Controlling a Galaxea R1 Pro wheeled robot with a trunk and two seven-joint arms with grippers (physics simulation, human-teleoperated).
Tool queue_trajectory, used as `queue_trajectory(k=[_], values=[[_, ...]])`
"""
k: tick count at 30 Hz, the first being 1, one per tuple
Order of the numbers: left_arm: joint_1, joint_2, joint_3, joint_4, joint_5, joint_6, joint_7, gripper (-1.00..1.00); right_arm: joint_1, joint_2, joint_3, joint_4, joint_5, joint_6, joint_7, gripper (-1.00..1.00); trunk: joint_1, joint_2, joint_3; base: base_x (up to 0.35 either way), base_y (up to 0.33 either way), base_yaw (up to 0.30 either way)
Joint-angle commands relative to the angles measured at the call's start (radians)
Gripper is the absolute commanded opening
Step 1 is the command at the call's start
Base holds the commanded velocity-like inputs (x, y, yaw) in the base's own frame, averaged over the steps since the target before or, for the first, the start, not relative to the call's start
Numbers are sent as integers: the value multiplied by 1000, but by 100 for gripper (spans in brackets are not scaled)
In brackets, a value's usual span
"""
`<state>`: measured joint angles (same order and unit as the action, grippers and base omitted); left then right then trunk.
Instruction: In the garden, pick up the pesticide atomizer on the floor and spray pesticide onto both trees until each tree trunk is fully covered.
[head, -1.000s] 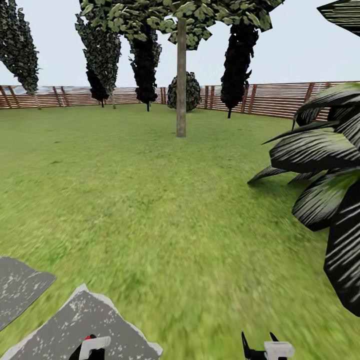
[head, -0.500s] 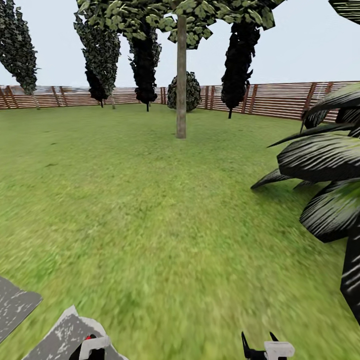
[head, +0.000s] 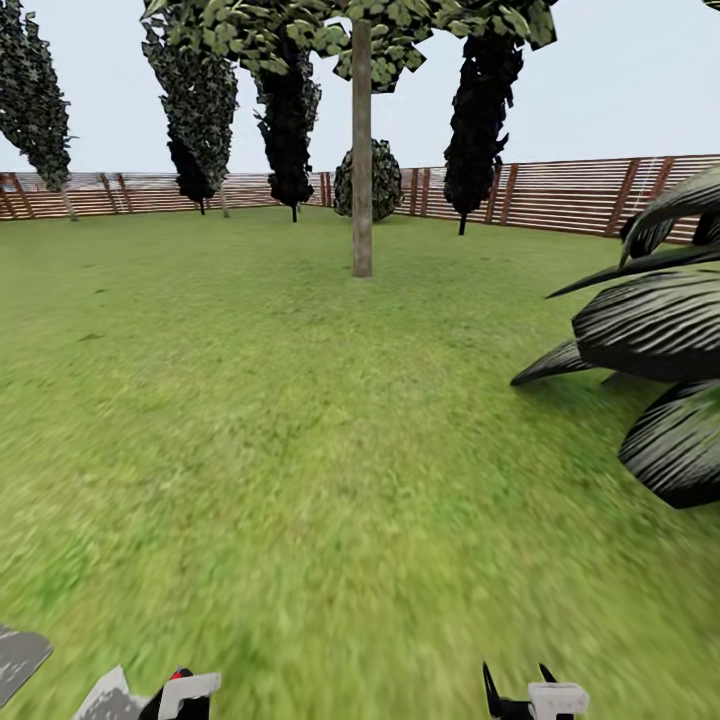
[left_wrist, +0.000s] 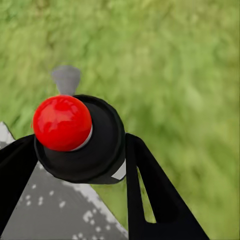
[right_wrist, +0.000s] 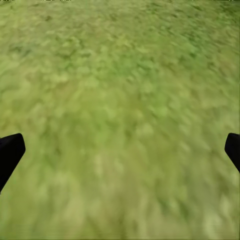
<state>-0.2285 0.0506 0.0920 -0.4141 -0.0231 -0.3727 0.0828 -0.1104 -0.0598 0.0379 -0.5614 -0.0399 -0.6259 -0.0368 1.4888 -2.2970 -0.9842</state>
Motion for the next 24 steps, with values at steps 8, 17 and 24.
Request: queue_trajectory(k=[8, 17, 24], values=[[0, 0, 0, 0, 0, 0, 0, -100, 1, 0, 0, 0, 0, 0, 0, 100, 0, 0, 0, 338, 0, 0], [0, 0, 0, 0, 0, 0, 0, -100, 0, 0, 0, 0, 0, 0, 0, 100, 0, 0, 0, 338, 0, 0], [0, 0, 0, 0, 0, 0, 0, -100, 0, 0, 0, 0, 0, 0, 0, 100, 0, 0, 0, 338, 0, 0]])
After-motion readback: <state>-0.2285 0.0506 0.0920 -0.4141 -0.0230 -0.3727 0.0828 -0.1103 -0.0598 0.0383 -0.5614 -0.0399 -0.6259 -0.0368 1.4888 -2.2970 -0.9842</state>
